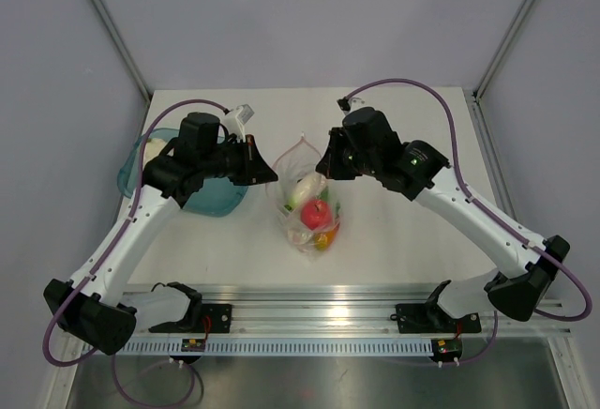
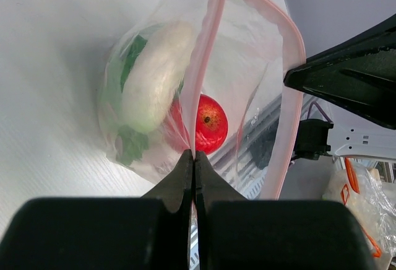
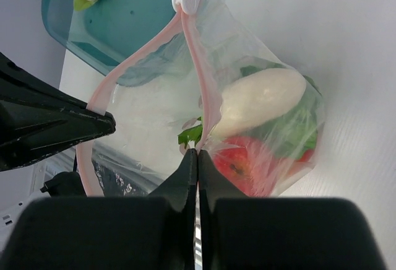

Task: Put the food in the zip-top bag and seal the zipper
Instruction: Adjust the zipper food storage bag at the center of the board.

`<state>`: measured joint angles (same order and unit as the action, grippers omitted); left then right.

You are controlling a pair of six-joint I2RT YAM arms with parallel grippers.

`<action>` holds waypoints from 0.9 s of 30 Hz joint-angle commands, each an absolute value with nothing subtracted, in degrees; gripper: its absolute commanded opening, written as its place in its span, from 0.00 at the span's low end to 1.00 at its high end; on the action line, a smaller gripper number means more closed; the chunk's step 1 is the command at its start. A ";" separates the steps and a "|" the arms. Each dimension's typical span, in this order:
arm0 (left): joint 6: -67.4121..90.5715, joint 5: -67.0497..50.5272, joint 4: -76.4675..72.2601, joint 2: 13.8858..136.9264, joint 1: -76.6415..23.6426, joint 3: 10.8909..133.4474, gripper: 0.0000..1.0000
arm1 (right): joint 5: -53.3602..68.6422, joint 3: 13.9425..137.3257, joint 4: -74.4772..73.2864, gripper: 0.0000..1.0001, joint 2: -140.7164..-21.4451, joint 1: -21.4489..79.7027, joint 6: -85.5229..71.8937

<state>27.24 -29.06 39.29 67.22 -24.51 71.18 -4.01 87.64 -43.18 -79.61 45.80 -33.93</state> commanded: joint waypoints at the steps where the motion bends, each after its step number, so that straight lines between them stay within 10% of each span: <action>1: 27.51 -31.46 36.56 66.27 -24.61 73.30 0.00 | -5.54 88.77 -44.03 0.01 -79.63 45.70 -34.10; 5: 27.68 -31.73 36.12 65.92 -24.61 72.77 0.00 | -5.19 89.82 -44.38 0.44 -80.77 45.70 -33.75; 9: 27.60 -32.08 36.12 65.83 -24.70 72.95 0.00 | -4.49 90.61 -45.09 0.52 -82.26 45.70 -33.75; 12: 27.68 -32.17 36.12 65.92 -24.70 73.21 0.00 | -3.87 89.92 -44.91 0.50 -82.79 45.70 -34.10; 17: 27.42 -31.91 36.12 66.01 -24.70 73.47 0.00 | -5.88 89.47 -45.00 0.02 -81.92 45.70 -34.45; 27: 21.18 -25.93 46.40 72.16 -24.61 94.48 0.00 | -15.12 101.87 -50.71 0.00 -75.24 45.70 -29.97</action>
<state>23.66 -27.73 45.82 72.73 -24.58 89.76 -11.00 98.24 -50.72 -80.75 45.78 -31.92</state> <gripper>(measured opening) 0.005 0.011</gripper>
